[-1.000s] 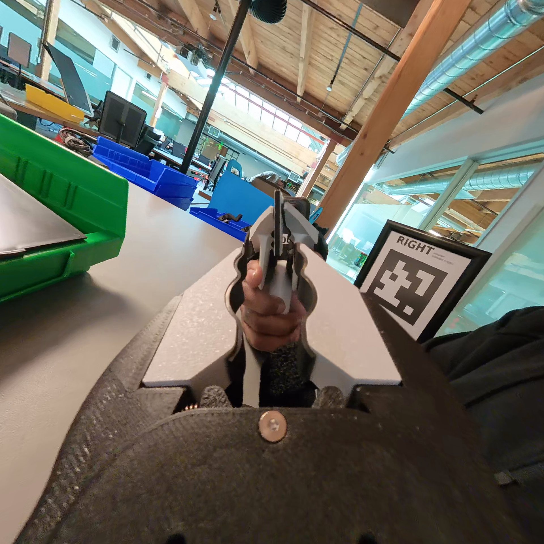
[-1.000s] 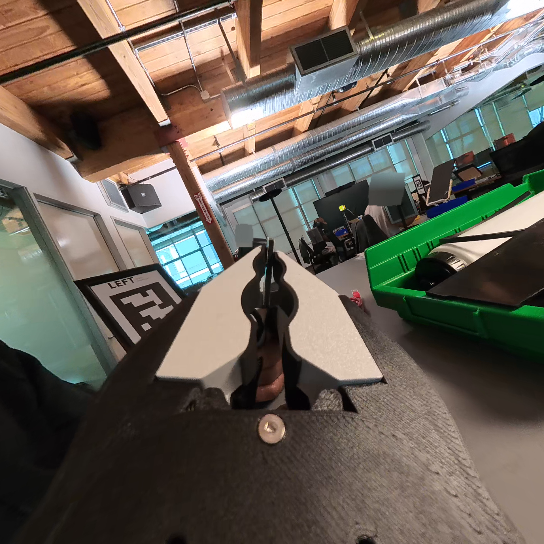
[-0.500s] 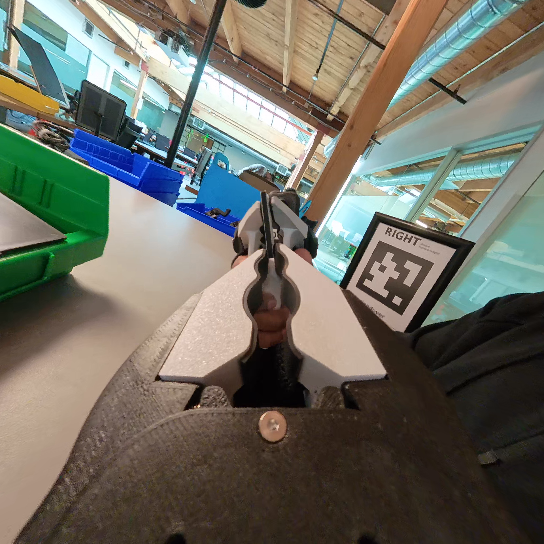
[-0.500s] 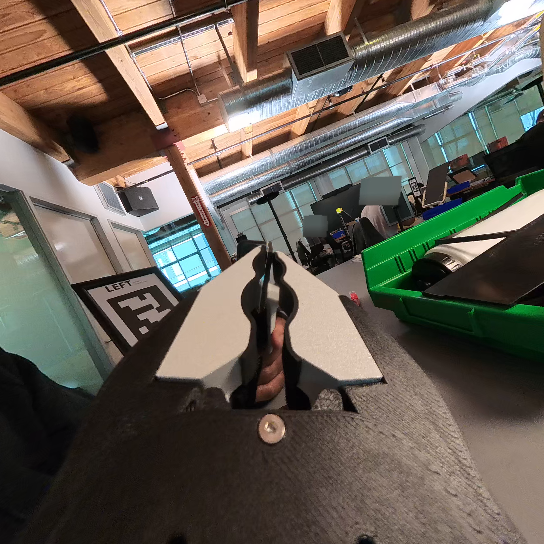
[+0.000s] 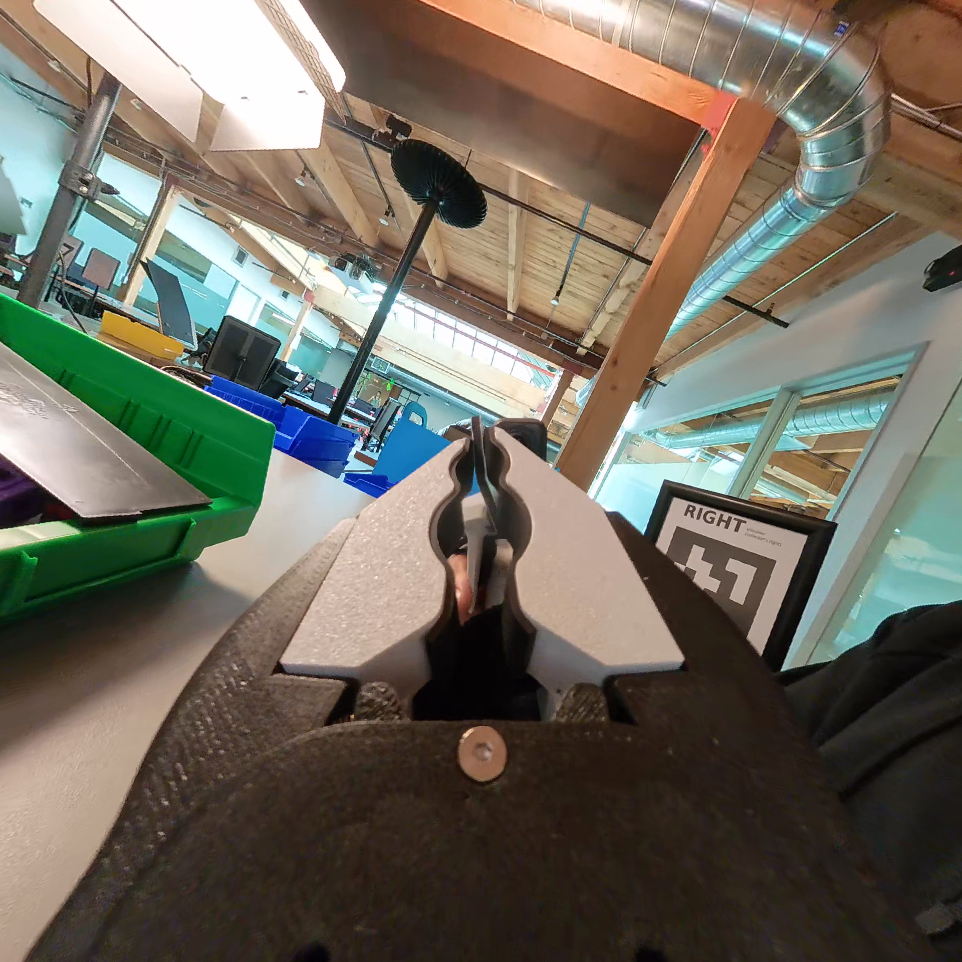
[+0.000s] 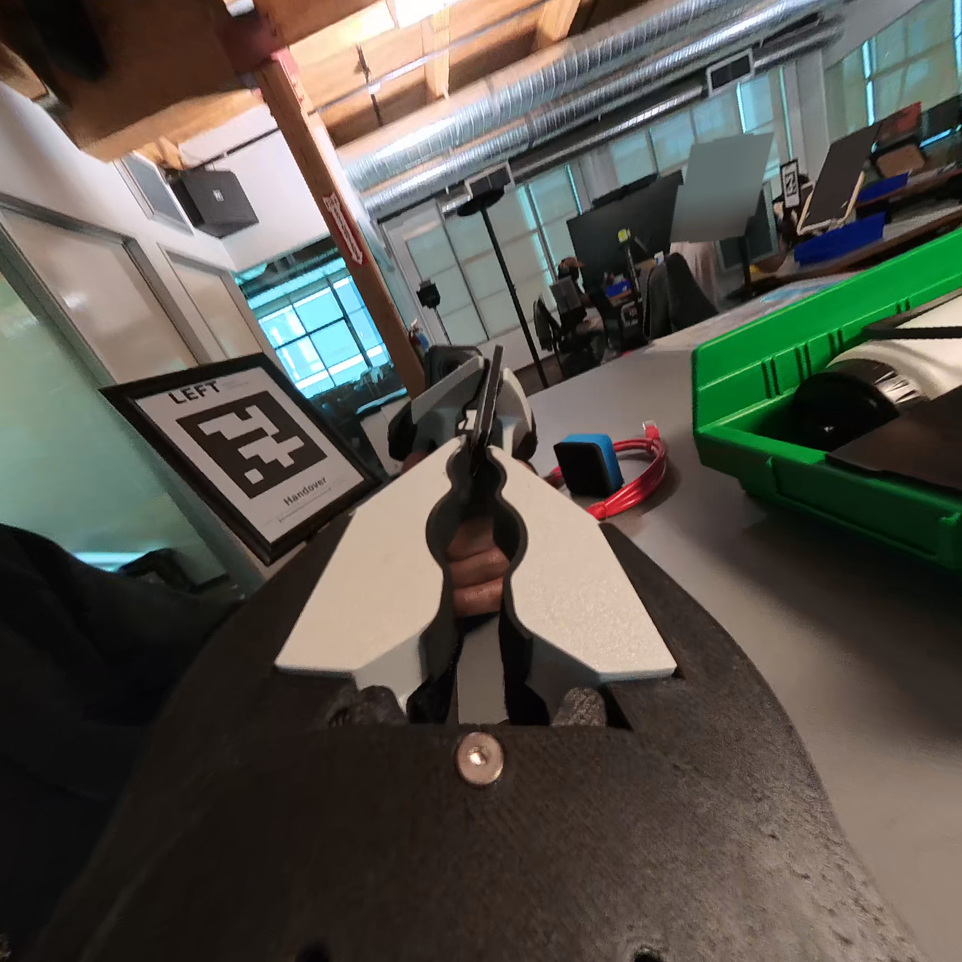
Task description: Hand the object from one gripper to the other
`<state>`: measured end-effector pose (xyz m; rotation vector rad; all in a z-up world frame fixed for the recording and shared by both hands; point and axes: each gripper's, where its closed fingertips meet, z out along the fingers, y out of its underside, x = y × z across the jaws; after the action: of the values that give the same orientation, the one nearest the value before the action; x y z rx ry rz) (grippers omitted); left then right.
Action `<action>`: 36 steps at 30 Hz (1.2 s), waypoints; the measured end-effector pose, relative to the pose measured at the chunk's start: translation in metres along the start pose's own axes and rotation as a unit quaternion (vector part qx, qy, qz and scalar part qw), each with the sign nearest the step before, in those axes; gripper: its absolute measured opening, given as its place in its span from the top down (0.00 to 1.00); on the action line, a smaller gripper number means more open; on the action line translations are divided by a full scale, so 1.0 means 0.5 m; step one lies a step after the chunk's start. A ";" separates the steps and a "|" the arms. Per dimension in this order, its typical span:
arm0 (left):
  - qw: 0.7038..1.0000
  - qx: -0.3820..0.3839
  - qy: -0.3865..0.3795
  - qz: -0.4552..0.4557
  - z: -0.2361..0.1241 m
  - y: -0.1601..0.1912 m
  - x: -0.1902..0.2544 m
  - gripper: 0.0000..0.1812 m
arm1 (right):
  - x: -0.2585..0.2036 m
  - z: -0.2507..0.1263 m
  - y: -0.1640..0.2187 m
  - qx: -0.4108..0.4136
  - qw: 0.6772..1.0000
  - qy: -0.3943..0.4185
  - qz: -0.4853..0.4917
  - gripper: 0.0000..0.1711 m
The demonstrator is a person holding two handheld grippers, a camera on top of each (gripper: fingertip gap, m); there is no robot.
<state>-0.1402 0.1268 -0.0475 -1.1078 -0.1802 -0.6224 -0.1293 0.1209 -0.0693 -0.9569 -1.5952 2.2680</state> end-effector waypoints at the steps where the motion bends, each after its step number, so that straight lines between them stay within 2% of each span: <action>1: 1.000 -0.001 0.001 0.001 0.001 0.001 0.001 0.98 | -0.001 0.005 0.008 -0.014 1.000 0.001 0.001 0.97; 5: 1.000 -0.021 -0.003 0.018 0.008 0.015 0.004 0.98 | -0.001 0.015 0.025 -0.042 0.999 0.006 0.004 0.96; 8: 0.999 -0.034 -0.007 0.025 0.014 0.024 0.005 0.98 | 0.001 0.011 0.017 -0.029 1.000 0.007 0.009 0.83; 11: 0.999 -0.026 -0.004 0.018 0.010 0.019 0.004 0.98 | 0.008 -0.003 -0.002 0.004 1.000 0.012 0.016 0.79; 13: 0.999 -0.031 -0.003 0.020 0.012 0.022 0.005 0.98 | 0.007 -0.004 -0.001 0.003 1.000 0.009 0.016 0.85; 15: 0.999 -0.034 -0.004 0.022 0.013 0.024 0.006 0.98 | 0.006 0.001 0.005 -0.009 1.000 0.012 0.012 0.97; 18: 0.999 -0.030 -0.014 0.020 0.012 0.022 0.000 0.95 | 0.008 -0.004 -0.002 0.004 1.000 0.011 0.016 0.98; 20: 0.999 -0.035 -0.024 0.018 0.015 0.024 -0.007 0.85 | 0.014 -0.018 -0.022 0.038 0.999 0.011 0.026 0.98; 23: 0.998 -0.055 -0.016 0.007 0.021 0.038 -0.003 0.81 | 0.019 -0.034 -0.043 0.075 0.996 0.006 0.037 0.98; 26: 0.997 -0.081 0.005 -0.009 0.028 0.056 0.008 0.83 | 0.017 -0.031 -0.040 0.071 0.997 0.007 0.030 0.98; 29: 0.995 -0.100 0.012 -0.014 0.032 0.068 0.014 0.90 | 0.007 -0.027 -0.036 0.064 0.998 -0.002 0.019 0.98; 30: 0.995 -0.100 0.015 -0.013 0.032 0.068 0.016 0.91 | 0.006 -0.029 -0.037 0.068 0.997 -0.004 0.021 0.96; 31: 0.995 -0.101 0.025 -0.011 0.031 0.068 0.023 0.97 | 0.006 -0.032 -0.041 0.074 0.997 -0.008 0.025 0.89; 33: 0.993 -0.115 0.021 -0.002 0.033 0.076 0.024 0.98 | 0.006 -0.039 -0.050 0.089 0.995 -0.016 0.033 0.81; 35: 0.990 -0.138 0.031 0.002 0.036 0.090 0.032 0.97 | 0.006 -0.043 -0.054 0.096 0.995 -0.018 0.036 0.79; 36: 0.988 -0.151 0.033 0.003 0.038 0.098 0.035 0.98 | 0.006 -0.043 -0.053 0.095 0.995 -0.019 0.035 0.82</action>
<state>-0.0957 0.1512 -0.0697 -1.3765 -0.0244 -0.6953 -0.1233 0.1493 -0.0508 -0.9384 -1.3478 2.4458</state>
